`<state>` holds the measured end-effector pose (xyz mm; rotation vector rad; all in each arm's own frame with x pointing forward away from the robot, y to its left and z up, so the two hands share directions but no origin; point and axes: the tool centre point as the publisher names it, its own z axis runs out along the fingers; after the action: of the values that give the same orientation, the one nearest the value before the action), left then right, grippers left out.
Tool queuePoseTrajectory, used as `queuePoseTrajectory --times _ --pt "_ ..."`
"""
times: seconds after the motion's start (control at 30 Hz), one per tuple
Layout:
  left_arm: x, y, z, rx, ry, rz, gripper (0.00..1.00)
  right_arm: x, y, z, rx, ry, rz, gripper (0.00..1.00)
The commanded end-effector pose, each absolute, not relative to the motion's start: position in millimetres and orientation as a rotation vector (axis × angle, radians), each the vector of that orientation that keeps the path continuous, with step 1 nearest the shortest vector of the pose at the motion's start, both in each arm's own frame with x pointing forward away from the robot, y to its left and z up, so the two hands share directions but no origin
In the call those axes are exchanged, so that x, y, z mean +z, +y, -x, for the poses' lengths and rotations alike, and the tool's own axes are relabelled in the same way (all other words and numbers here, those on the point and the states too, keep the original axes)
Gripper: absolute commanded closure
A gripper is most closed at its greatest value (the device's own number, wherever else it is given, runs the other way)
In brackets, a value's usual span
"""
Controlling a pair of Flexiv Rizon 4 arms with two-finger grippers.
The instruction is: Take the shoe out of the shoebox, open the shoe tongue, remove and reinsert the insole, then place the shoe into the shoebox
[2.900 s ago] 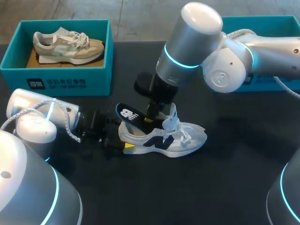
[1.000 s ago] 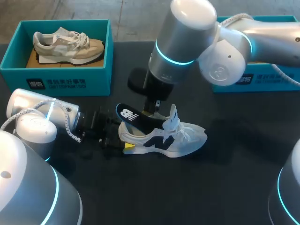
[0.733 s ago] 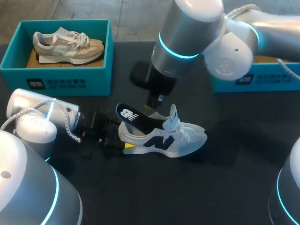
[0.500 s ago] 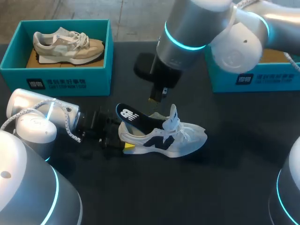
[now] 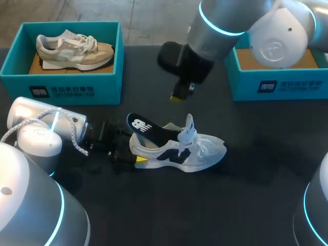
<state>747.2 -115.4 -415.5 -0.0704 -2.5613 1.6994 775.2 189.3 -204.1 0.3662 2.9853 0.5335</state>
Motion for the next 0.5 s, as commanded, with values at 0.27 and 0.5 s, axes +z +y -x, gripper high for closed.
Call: queuePoseTrajectory --times 0.27,0.5 --pt "-418 -114 -747 1.696 -2.565 0.070 1.00 -201 186 -777 0.695 3.040 -0.348 1.00" --pt "-418 -114 -747 1.696 -2.565 0.070 1.00 -211 194 -778 0.758 3.092 -0.299 1.00"
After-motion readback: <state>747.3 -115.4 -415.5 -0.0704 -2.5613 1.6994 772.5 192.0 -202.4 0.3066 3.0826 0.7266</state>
